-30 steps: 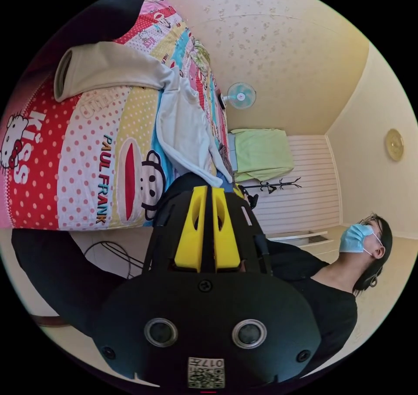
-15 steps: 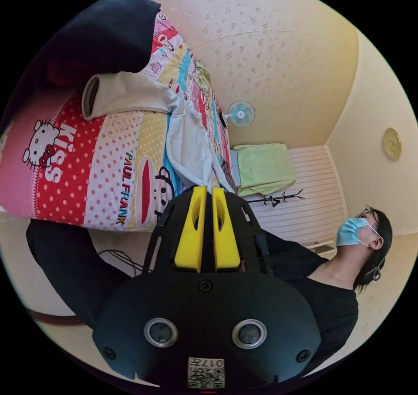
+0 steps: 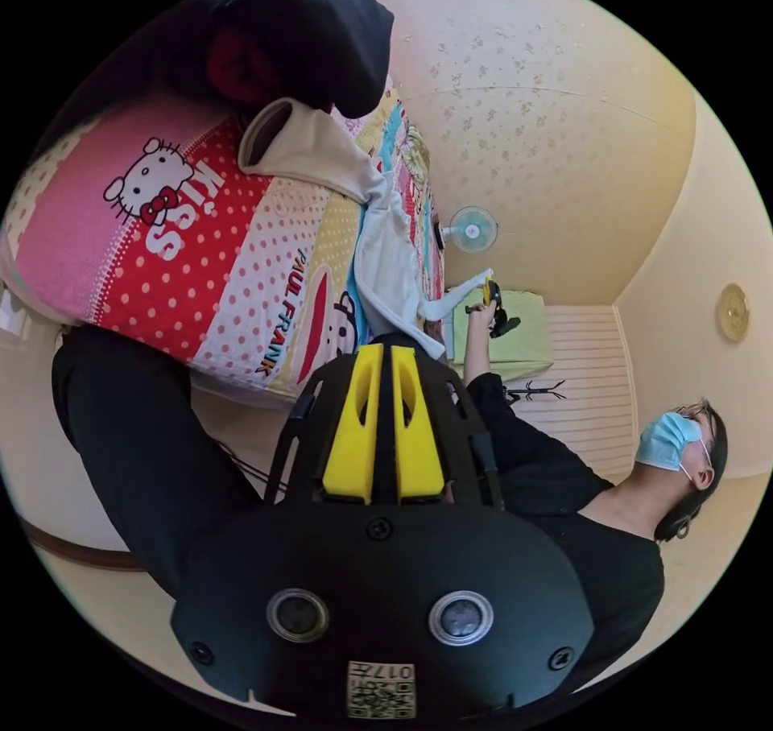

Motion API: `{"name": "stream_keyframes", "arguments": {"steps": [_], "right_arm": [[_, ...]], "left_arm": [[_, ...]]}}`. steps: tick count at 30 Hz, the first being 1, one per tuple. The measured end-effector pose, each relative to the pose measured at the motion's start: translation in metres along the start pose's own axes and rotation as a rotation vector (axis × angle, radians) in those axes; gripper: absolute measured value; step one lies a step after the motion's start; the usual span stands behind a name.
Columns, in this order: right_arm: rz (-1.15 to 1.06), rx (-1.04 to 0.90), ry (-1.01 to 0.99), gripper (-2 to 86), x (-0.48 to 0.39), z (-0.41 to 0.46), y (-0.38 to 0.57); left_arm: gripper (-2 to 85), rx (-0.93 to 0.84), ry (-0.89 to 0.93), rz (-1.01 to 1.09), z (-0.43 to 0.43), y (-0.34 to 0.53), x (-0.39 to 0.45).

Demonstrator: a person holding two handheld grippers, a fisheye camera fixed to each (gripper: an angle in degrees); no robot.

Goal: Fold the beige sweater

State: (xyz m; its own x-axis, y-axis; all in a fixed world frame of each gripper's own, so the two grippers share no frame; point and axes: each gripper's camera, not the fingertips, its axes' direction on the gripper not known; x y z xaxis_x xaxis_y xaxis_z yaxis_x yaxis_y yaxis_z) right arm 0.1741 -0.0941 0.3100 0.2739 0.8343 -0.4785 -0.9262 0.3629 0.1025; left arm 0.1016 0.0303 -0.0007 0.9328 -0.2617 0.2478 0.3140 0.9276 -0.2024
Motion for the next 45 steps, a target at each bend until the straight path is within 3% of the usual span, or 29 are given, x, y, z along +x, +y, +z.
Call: {"name": "stream_keyframes", "arguments": {"steps": [4,5,8,12,16,19,22,25,30,35,40,45], "right_arm": [[-0.154,-0.298,-0.19,5.3,-0.092,0.148,0.096],[-0.173,-0.468,-0.175,6.2,-0.1,0.19,0.134],[-0.098,-0.666,-0.086,7.1,-0.08,0.225,0.209],[-0.159,-0.615,-0.062,6.3,-0.041,0.168,0.228],[-0.241,-0.472,0.137,4.6,0.009,0.062,0.232],[-0.178,-0.448,0.31,2.9,0.06,0.009,0.27],[-0.033,-0.424,0.147,1.5,0.109,-0.011,0.287],[0.114,-0.525,0.07,0.8,0.148,0.005,0.276],[0.102,-0.466,0.042,0.5,0.169,0.001,0.275],[0.173,-0.46,-0.056,0.4,0.206,0.002,0.265],[0.164,-0.446,-0.062,0.3,0.22,0.001,0.255],[0.16,-0.438,-0.068,0.3,0.232,0.001,0.245]], "left_arm": [[-0.3,0.052,0.069,0.018,0.001,-0.003,-0.004],[-0.2,0.06,0.106,0.02,0.002,-0.005,-0.007],[0.8,0.079,0.125,0.012,0.0,-0.007,-0.018],[5.8,0.159,0.115,-0.034,-0.004,-0.015,-0.043],[10.2,0.193,0.197,-0.053,0.017,-0.047,-0.064],[12.4,0.24,0.176,-0.039,0.047,-0.082,-0.07],[13.2,0.38,0.085,-0.059,0.068,-0.113,-0.08],[15.6,0.46,-0.131,-0.163,0.081,-0.138,-0.096],[9.7,0.706,-0.021,-0.253,0.085,-0.146,-0.14],[3.6,0.687,0.058,-0.272,0.091,-0.149,-0.163],[2.0,0.716,-0.017,-0.08,0.077,-0.1,-0.116],[0.9,0.841,-0.157,0.245,0.062,-0.075,-0.002]]}}
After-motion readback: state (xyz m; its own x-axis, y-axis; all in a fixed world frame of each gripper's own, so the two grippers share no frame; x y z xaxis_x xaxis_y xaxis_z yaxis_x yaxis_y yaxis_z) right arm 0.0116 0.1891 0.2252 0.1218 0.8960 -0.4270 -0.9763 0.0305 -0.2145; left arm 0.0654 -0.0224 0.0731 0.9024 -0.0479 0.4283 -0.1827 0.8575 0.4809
